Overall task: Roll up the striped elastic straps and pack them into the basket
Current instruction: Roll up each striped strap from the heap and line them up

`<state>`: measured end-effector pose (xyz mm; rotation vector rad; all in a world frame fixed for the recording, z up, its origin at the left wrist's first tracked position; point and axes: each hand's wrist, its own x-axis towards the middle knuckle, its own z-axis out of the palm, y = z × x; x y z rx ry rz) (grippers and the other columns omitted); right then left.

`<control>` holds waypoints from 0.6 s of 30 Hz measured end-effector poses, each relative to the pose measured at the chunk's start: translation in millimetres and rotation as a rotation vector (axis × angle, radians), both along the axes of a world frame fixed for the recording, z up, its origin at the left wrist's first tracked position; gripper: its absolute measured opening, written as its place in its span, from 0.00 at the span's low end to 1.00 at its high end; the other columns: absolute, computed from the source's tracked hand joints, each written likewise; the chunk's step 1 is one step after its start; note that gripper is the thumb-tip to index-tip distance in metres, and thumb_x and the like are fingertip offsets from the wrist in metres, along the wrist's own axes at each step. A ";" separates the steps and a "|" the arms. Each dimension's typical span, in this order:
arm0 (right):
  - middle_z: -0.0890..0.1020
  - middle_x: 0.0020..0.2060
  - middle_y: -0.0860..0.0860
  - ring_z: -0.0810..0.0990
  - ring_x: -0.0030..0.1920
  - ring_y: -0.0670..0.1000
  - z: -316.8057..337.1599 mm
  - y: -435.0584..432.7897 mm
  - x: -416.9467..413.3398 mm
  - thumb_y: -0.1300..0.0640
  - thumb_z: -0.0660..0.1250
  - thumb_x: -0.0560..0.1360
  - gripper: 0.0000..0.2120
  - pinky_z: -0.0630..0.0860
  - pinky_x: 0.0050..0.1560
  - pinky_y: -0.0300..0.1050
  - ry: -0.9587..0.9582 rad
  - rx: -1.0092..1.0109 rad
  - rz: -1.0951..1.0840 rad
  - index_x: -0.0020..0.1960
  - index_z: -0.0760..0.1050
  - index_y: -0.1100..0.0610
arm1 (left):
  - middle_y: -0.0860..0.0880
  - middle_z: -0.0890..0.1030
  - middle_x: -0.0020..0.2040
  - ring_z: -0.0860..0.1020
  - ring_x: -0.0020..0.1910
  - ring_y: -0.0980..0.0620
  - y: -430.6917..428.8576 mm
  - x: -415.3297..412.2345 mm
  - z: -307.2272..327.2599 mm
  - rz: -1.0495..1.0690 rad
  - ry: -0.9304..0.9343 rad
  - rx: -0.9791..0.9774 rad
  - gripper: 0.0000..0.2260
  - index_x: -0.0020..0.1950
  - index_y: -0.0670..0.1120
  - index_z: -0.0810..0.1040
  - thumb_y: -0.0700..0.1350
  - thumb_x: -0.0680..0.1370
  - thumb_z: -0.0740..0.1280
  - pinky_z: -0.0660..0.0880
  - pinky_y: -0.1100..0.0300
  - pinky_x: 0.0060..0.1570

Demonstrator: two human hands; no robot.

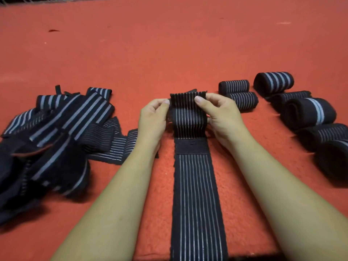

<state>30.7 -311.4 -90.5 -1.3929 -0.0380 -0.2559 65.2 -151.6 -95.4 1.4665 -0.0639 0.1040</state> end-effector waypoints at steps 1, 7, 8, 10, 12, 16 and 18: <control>0.83 0.46 0.58 0.82 0.47 0.56 1.1 -1.0 1.7 0.59 0.70 0.78 0.08 0.80 0.48 0.53 0.012 0.032 0.022 0.52 0.81 0.64 | 0.47 0.85 0.44 0.82 0.45 0.48 0.4 1.3 0.0 0.022 0.002 0.003 0.07 0.43 0.49 0.83 0.44 0.79 0.67 0.78 0.49 0.51; 0.81 0.42 0.56 0.79 0.43 0.54 -1.0 -5.2 4.0 0.55 0.73 0.74 0.08 0.77 0.45 0.49 0.042 -0.001 -0.005 0.46 0.79 0.60 | 0.51 0.84 0.38 0.81 0.35 0.55 -1.8 -1.0 1.1 0.024 0.016 -0.063 0.07 0.45 0.48 0.81 0.43 0.81 0.66 0.78 0.59 0.38; 0.81 0.39 0.53 0.79 0.40 0.51 -1.1 -5.0 3.8 0.55 0.73 0.75 0.07 0.76 0.41 0.45 0.039 -0.045 -0.017 0.44 0.79 0.59 | 0.52 0.83 0.36 0.80 0.32 0.57 -3.8 -4.0 3.5 -0.013 0.011 -0.077 0.07 0.47 0.46 0.81 0.41 0.82 0.64 0.76 0.62 0.34; 0.80 0.33 0.49 0.77 0.32 0.46 -0.6 -4.3 2.1 0.56 0.71 0.77 0.07 0.72 0.32 0.40 0.047 -0.098 -0.035 0.42 0.79 0.57 | 0.53 0.82 0.35 0.79 0.30 0.58 -6.0 -7.5 6.0 -0.061 0.002 -0.094 0.06 0.52 0.43 0.81 0.40 0.82 0.63 0.75 0.65 0.31; 0.79 0.33 0.50 0.76 0.33 0.48 -0.9 -5.4 0.9 0.55 0.71 0.77 0.08 0.71 0.33 0.42 0.051 -0.118 -0.047 0.41 0.79 0.57 | 0.53 0.82 0.36 0.78 0.30 0.58 -5.2 -8.4 6.3 -0.088 -0.001 -0.116 0.06 0.54 0.42 0.80 0.40 0.82 0.64 0.75 0.64 0.32; 0.79 0.36 0.50 0.76 0.37 0.48 0.7 -6.4 -0.1 0.54 0.71 0.78 0.11 0.72 0.40 0.44 0.036 -0.159 -0.085 0.43 0.80 0.62 | 0.51 0.83 0.39 0.79 0.33 0.56 -3.3 -10.5 8.7 -0.139 -0.013 -0.118 0.06 0.50 0.44 0.81 0.40 0.82 0.64 0.76 0.63 0.33; 0.79 0.35 0.50 0.75 0.37 0.48 0.9 -5.7 -0.9 0.54 0.71 0.78 0.11 0.71 0.40 0.44 0.037 -0.156 -0.096 0.41 0.79 0.59 | 0.51 0.83 0.40 0.81 0.35 0.55 -2.6 -11.4 9.4 -0.163 -0.022 -0.115 0.06 0.51 0.45 0.81 0.40 0.82 0.63 0.77 0.62 0.35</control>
